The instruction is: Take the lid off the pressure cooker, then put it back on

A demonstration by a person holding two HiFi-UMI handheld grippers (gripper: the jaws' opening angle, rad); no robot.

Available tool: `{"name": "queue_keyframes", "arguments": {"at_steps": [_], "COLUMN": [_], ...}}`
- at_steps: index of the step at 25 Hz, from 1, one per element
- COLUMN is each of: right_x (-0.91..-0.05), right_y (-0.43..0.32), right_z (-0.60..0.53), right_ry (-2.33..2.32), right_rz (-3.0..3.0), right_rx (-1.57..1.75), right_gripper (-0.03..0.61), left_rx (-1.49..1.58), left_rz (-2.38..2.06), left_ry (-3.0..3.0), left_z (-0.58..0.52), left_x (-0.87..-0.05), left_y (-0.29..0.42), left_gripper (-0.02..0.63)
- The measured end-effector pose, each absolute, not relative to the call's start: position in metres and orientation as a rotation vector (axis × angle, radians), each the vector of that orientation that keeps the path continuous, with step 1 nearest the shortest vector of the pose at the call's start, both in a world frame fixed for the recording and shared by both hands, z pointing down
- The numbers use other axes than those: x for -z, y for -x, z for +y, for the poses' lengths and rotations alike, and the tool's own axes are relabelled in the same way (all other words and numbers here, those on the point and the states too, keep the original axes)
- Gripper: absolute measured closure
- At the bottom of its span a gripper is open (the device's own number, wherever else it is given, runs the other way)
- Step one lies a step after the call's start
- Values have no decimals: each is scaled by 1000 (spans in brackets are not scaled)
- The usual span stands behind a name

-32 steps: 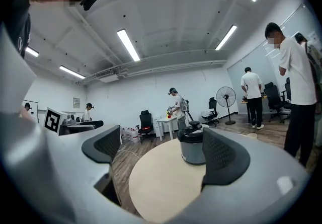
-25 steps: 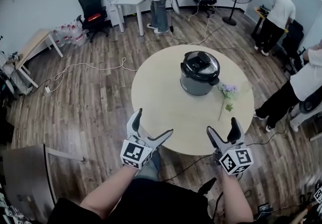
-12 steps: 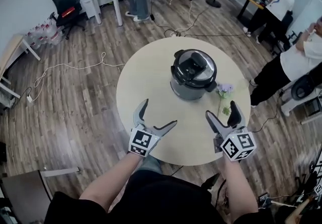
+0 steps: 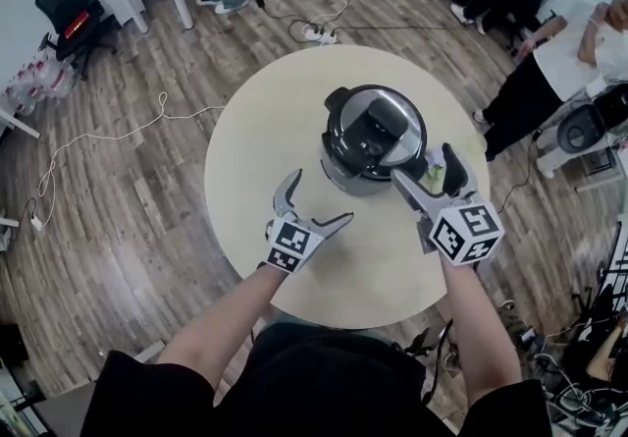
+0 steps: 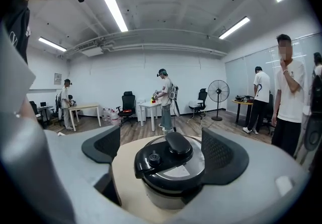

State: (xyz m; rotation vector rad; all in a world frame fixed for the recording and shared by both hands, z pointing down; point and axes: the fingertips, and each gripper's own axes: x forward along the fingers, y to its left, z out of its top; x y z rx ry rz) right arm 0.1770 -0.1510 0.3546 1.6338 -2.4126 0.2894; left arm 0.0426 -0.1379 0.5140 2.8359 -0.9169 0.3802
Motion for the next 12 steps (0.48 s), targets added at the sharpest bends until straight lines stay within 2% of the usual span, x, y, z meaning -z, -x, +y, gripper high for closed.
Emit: {"name": "queue_keyframes", "arguments": {"at_steps": [12], "right_x": [-413], "right_y": [-158], "right_z": [-247], "right_ry": [-1206], "right_rz": [-2301], "right_rx": [-232], "right_gripper": [69], "left_rx": [-527], "left_rz": [-799], "left_ry": [-2763], "left_z": [-187], "left_x": [-581], "left_y": [-88], "left_gripper": [26]}}
